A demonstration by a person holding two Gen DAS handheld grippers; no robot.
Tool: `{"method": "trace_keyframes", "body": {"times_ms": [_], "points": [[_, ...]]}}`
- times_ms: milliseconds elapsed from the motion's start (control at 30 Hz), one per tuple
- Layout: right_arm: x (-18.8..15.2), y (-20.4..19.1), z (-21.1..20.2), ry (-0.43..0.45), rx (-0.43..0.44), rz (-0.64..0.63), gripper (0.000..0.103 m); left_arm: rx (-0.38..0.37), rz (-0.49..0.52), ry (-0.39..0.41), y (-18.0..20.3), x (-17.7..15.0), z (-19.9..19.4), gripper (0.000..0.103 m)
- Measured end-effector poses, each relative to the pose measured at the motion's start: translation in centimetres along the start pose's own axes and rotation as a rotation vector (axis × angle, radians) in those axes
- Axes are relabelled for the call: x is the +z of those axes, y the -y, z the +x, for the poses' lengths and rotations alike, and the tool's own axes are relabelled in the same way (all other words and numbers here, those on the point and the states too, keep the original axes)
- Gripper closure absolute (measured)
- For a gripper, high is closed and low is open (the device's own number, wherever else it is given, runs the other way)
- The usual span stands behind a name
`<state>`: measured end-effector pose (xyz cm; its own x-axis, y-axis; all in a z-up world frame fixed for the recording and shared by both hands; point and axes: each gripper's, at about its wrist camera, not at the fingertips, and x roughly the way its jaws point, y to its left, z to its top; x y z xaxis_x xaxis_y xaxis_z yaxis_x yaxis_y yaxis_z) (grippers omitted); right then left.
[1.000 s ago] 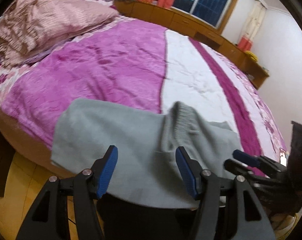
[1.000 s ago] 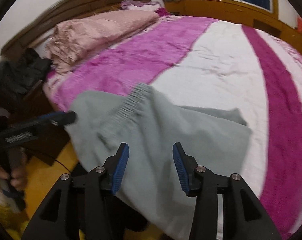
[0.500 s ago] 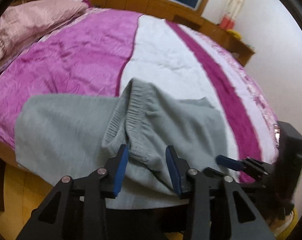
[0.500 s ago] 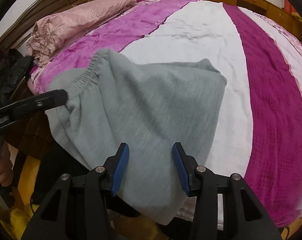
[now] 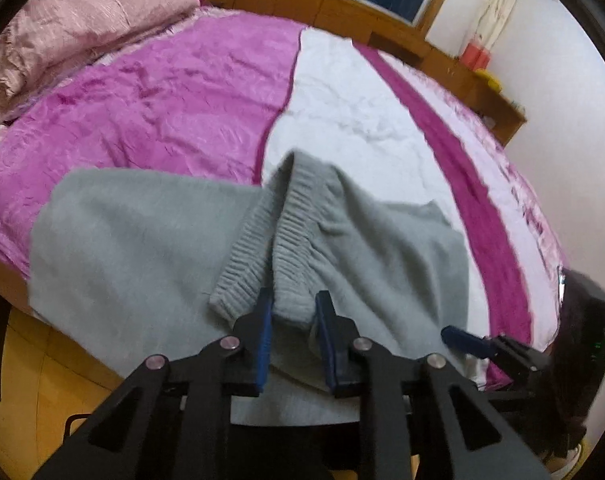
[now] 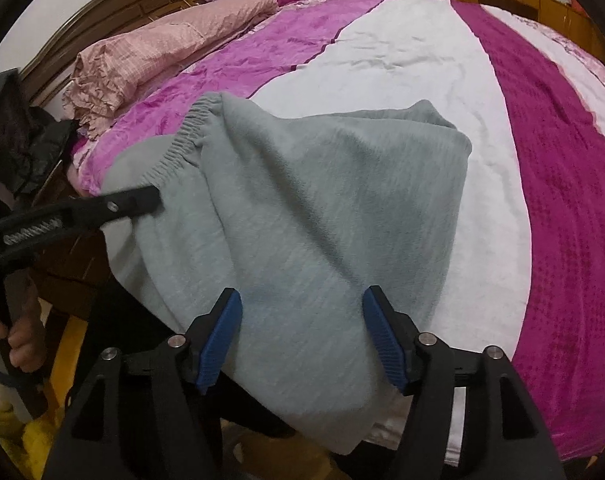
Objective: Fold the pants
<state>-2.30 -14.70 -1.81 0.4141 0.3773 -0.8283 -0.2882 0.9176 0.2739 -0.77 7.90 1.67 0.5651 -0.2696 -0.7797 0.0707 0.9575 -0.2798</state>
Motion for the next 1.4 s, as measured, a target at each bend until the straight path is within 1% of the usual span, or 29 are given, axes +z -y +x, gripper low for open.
{"method": "trace_keyframes", "body": {"times_ms": [100,167,233,300,367,433,500,567,667,767,900,1067,1233,1333,1400], "points": [[0.2,0.2,-0.5,-0.002,0.03,0.021,0.045,-0.009,0.001,0.006,-0.6,0.1,-0.9,0.082],[0.4,0.3,-0.7,-0.008,0.041,0.034,0.045,-0.001,-0.002,-0.013,-1.1,-0.3,-0.4,0.081],[0.5,0.2,-0.8,-0.015,0.041,0.039,0.045,0.02,-0.018,-0.049,-1.6,-0.9,0.6,0.081],[0.7,0.1,-0.8,-0.025,0.039,0.043,0.045,0.015,-0.044,-0.065,-2.2,-1.5,1.1,0.081],[1.0,0.0,-1.0,-0.041,0.037,0.037,0.045,0.008,-0.052,-0.067,-2.6,-1.6,1.2,0.076],[1.6,-0.1,-1.3,-0.047,0.043,0.03,0.045,0.003,-0.052,-0.064,-2.8,-1.5,1.0,0.073],[2.8,-0.3,-1.9,-0.03,0.055,0.016,0.045,0.0,-0.055,-0.052,-2.7,-1.4,0.5,0.07],[4.1,-0.7,-2.4,-0.009,0.058,-0.007,0.045,0.002,-0.058,-0.033,-2.8,-1.3,0.1,0.062],[6.4,-1.4,-2.5,0.015,0.061,-0.047,0.045,0.002,-0.07,0.008,-3.0,-0.8,-0.2,0.056],[8.5,-2.3,-1.6,0.014,0.071,-0.095,0.045,-0.003,-0.087,0.002,-3.3,-0.3,0.2,0.056],[11.0,-3.3,0.5,-0.003,0.066,-0.156,0.045,-0.042,-0.111,-0.017,-3.7,-0.1,1.1,0.056],[13.1,-4.5,3.2,-0.03,0.093,-0.223,0.045,-0.056,-0.112,-0.025,-3.9,-0.2,1.8,0.056],[14.2,-5.1,6.5,-0.098,0.087,-0.282,0.045,-0.06,-0.11,-0.024,-3.9,-0.2,2.2,0.056],[14.2,-5.2,8.0,-0.128,0.082,-0.297,0.045,-0.057,-0.105,-0.022,-3.8,-0.2,2.3,0.056],[14.0,-5.0,8.8,-0.128,0.094,-0.299,0.049,-0.053,-0.101,-0.021,-3.8,-0.2,2.3,0.057]]}}
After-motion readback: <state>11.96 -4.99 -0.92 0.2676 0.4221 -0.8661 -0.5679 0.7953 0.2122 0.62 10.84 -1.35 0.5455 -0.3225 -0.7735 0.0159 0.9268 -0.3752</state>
